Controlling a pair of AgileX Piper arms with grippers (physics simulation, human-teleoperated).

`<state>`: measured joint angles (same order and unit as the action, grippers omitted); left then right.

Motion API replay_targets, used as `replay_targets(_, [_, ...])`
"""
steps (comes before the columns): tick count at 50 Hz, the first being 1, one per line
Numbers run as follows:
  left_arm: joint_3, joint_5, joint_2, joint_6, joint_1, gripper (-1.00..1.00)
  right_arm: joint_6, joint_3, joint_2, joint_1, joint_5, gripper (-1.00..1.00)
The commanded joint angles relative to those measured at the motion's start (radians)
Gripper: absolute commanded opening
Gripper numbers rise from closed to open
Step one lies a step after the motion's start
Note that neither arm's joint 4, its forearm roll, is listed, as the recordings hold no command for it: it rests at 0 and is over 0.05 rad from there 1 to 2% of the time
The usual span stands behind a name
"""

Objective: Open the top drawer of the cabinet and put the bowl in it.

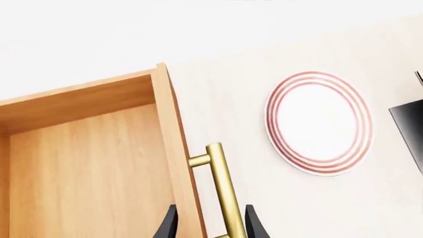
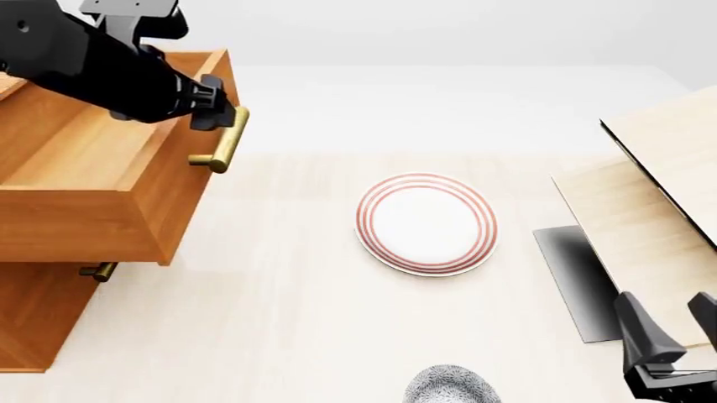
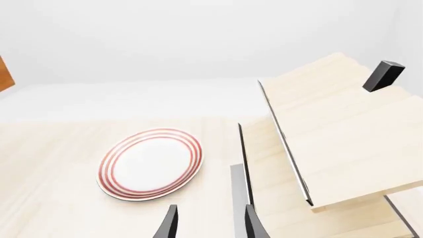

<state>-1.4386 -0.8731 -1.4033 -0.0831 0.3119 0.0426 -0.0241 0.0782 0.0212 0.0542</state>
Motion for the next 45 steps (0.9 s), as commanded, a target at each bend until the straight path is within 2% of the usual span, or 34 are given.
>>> replay_targets(1, [-0.029, -0.020, 0.058, 0.047, 0.027, 1.00, 0.000, 0.000, 0.001, 0.000, -0.001, 1.00])
replay_targets(24, [-0.036, -0.066, 0.109, 0.090, 0.011, 1.00, 0.001, -0.001, 0.001, 0.001, 0.002, 1.00])
replay_targets(29, [-0.036, -0.081, 0.133, 0.136, 0.001, 1.00, 0.001, 0.000, 0.005, 0.001, -0.001, 1.00])
replay_targets(45, [-0.032, -0.102, 0.195, 0.195, 0.035, 1.00, 0.002, -0.001, 0.007, 0.002, -0.001, 1.00])
